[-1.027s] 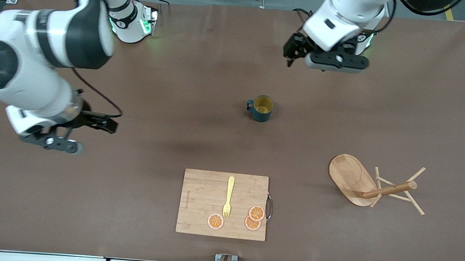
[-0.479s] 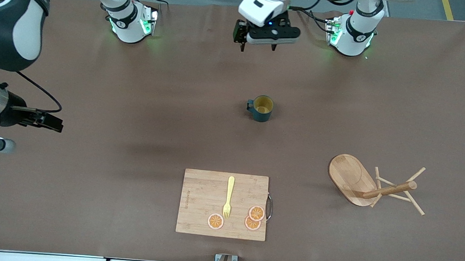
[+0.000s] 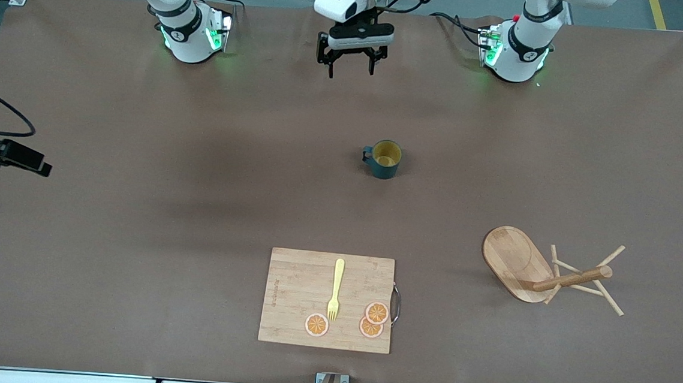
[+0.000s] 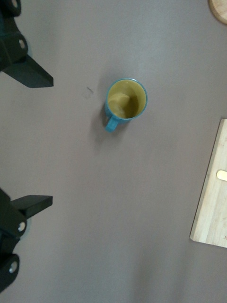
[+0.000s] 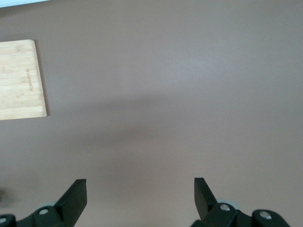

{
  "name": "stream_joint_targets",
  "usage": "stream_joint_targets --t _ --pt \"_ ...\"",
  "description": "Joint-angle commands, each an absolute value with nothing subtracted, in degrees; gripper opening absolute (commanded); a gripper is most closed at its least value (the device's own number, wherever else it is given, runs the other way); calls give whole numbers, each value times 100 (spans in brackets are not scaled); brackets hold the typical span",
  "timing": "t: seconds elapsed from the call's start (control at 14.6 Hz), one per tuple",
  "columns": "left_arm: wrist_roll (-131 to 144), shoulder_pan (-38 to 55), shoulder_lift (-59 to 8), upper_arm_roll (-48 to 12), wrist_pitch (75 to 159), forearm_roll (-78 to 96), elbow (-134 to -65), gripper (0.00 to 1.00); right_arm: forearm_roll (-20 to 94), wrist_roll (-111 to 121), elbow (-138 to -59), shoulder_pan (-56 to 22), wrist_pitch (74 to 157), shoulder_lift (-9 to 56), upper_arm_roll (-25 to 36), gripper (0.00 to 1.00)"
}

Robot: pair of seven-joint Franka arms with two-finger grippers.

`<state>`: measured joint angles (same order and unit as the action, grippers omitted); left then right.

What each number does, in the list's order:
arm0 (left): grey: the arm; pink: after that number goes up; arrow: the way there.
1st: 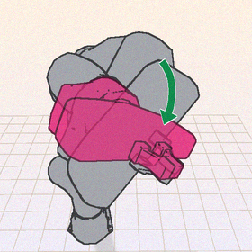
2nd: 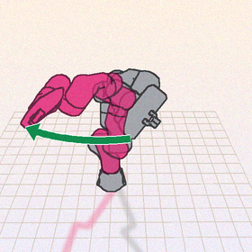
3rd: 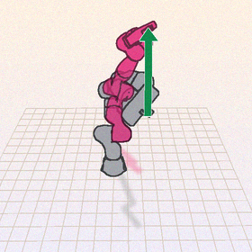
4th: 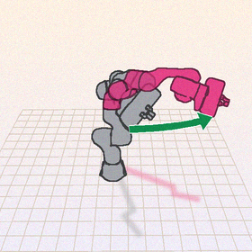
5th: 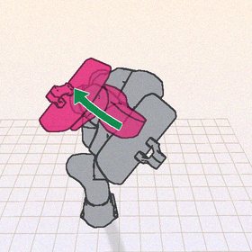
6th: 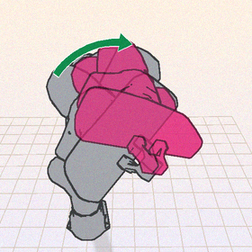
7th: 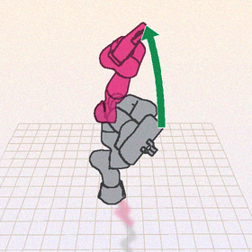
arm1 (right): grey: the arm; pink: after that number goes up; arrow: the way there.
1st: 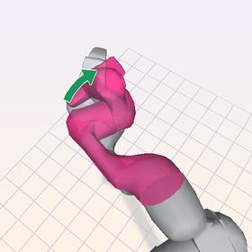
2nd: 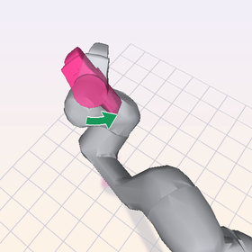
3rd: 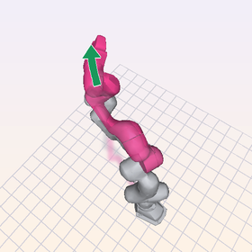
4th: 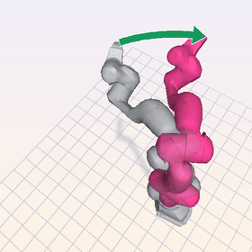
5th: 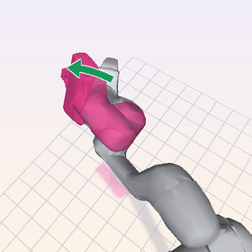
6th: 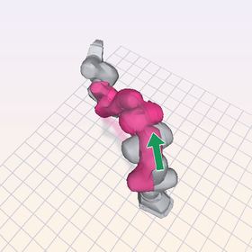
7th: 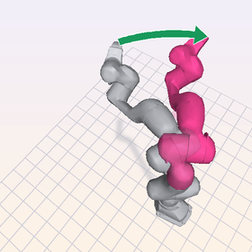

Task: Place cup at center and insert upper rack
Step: 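Lower the left gripper toward the mug's rim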

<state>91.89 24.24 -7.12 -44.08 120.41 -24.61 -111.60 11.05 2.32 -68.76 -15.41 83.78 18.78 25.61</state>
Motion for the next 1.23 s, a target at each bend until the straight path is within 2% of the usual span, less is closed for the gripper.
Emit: stream_joint_targets --t 0.0,0.14,0.27,0.48,0.75,1.03,1.16 --pt "10471 2811 -1439 -4395 12138 -3765 -11127 100 485 237 -7136 -584 8472 1477 1191 100" --pt "11334 3084 -1853 -4395 12138 -4671 -11214 100 396 246 -7251 102 8516 1363 460 100" --pt "12064 3234 -2283 -4395 12094 -5559 -11250 100 396 246 -7295 587 8560 1345 11 100" --pt "13075 3375 -2601 -4377 11953 -6782 -11416 100 204 246 -7400 545 8587 1231 -17 100" --pt "13753 3586 -2908 -4359 11401 -7732 -11654 99 61 220 -8154 492 8920 749 -26 100" --pt "13764 3665 -2997 -4359 10934 -7884 -11716 100 70 202 -9174 475 9517 89 -26 100" --pt "13772 3674 -3006 -4351 10890 -7884 -11742 100 62 228 -9325 475 9562 -17 -26 100"
